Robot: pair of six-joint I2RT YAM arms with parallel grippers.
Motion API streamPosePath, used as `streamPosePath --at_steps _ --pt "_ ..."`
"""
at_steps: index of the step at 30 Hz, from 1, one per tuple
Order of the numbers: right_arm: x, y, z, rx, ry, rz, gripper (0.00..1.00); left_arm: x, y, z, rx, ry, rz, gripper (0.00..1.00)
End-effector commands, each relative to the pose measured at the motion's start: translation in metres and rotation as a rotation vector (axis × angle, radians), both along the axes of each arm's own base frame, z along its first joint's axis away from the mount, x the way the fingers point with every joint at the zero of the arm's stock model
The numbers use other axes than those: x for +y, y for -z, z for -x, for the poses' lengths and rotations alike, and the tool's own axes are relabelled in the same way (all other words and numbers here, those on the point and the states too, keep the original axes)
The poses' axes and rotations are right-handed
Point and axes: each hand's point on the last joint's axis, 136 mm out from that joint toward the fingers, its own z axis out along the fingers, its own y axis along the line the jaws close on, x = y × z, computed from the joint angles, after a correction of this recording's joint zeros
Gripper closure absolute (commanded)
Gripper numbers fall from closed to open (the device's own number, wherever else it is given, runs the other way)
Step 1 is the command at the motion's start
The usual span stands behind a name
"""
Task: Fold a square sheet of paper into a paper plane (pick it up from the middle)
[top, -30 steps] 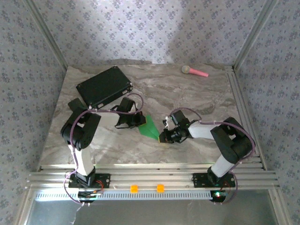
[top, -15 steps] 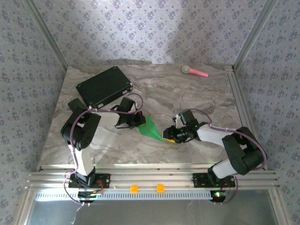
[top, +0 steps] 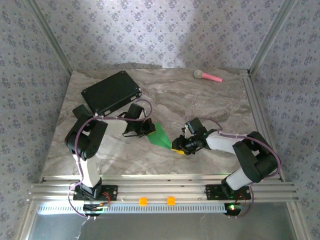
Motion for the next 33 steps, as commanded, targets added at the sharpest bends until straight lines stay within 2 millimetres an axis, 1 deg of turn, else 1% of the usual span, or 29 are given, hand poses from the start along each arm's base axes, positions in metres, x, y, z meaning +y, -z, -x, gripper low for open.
streamPosePath --at_steps 1,7,14,18,21,27,33 --pt "0.0 0.007 0.001 0.046 0.026 0.022 0.61 0.011 0.028 0.018 0.11 -0.006 -0.067 0.98" --pt "0.01 0.005 -0.006 0.056 0.042 -0.014 0.63 0.004 0.024 0.019 0.111 0.004 -0.052 0.97" --pt "0.013 -0.002 -0.008 0.047 0.045 -0.055 0.64 -0.001 0.024 0.02 0.129 -0.024 -0.018 0.97" --pt "0.011 -0.004 -0.009 0.031 0.046 -0.067 0.64 0.0 0.024 0.019 0.124 -0.03 -0.022 0.97" --pt "0.009 -0.011 -0.012 -0.004 0.053 -0.093 0.64 0.001 0.024 0.02 0.121 -0.024 -0.027 0.97" --pt "0.012 -0.033 -0.024 -0.105 0.051 -0.181 0.63 0.001 0.025 0.021 0.112 -0.01 -0.029 0.97" --pt "0.016 -0.036 -0.028 -0.132 0.026 -0.227 0.63 0.0 0.021 0.019 0.101 -0.012 -0.022 0.97"
